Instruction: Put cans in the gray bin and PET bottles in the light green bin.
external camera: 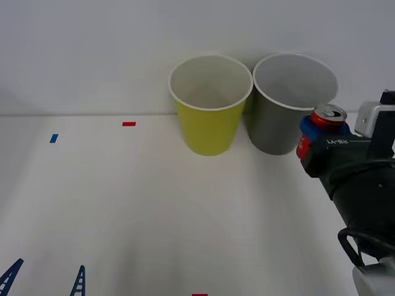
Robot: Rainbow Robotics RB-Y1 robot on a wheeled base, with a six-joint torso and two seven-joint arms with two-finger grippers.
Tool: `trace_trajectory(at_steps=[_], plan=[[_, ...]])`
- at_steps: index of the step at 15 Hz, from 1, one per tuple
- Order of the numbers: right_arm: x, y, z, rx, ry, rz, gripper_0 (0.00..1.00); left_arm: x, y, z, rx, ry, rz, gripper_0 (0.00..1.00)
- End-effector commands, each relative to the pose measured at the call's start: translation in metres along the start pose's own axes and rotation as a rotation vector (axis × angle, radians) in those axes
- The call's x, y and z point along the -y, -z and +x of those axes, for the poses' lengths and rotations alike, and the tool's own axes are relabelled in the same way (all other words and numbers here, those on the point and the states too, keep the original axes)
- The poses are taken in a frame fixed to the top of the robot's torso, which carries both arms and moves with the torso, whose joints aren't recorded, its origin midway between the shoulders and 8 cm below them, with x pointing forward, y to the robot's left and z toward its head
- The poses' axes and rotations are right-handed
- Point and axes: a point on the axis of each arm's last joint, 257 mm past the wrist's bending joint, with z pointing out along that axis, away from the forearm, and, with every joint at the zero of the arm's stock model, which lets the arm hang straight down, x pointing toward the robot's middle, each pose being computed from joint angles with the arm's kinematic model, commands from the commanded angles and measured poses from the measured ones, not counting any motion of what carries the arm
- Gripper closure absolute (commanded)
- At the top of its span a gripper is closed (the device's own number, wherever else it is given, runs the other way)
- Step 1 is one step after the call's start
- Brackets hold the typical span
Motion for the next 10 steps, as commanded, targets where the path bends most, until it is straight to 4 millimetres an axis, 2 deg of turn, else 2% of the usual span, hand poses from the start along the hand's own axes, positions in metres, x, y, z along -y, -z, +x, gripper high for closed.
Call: trace_trajectory(at_steps=[1, 10], plan=[[0.0108, -0.0095, 0.0025, -0.076, -0.028, 0.02, 1.0, 0.0, 0.0, 0.0, 0.0, 0.0, 0.0, 0.0], [0.0134, -0.0129, 0.0108, -0.148, -0.033, 0.052, 1.0, 0.0, 0.0, 0.0, 0.0, 0.0, 0.0, 0.0]])
